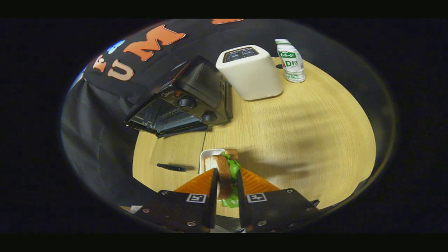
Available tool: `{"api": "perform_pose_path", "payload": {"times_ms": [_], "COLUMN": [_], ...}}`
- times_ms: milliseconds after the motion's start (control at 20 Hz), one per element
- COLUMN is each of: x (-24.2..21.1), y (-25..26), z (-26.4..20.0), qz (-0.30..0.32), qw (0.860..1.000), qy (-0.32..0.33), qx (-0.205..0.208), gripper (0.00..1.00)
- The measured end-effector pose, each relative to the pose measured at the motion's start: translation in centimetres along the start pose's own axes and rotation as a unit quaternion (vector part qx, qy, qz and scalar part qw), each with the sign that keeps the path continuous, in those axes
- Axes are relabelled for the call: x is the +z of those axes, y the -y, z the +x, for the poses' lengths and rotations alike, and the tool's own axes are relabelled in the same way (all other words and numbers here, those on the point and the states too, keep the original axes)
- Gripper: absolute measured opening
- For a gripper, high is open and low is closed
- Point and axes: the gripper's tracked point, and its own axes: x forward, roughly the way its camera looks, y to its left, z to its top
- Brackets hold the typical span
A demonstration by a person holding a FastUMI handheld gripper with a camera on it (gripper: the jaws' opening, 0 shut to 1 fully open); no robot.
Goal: Open the toaster oven, put the food inside, and close the toaster oven door.
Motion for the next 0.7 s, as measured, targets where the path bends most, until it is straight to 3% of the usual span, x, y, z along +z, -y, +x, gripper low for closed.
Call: {"api": "perform_pose_path", "payload": {"times_ms": [100, 200, 500, 700], "x": [0.3, 0.4, 3.0, 4.4], "y": [0.4, 0.2, -2.7, -5.4], "z": [-0.4, -0.9, -4.3, -5.9], "qz": [0.009, 0.004, -0.006, 0.021], "qw": [1.0, 1.0, 0.997, 0.992], "qy": [0.009, 0.017, 0.081, 0.121], "qx": [-0.012, -0.017, -0.012, 0.004], "gripper": [0.13, 0.06, 0.03, 0.02]}}
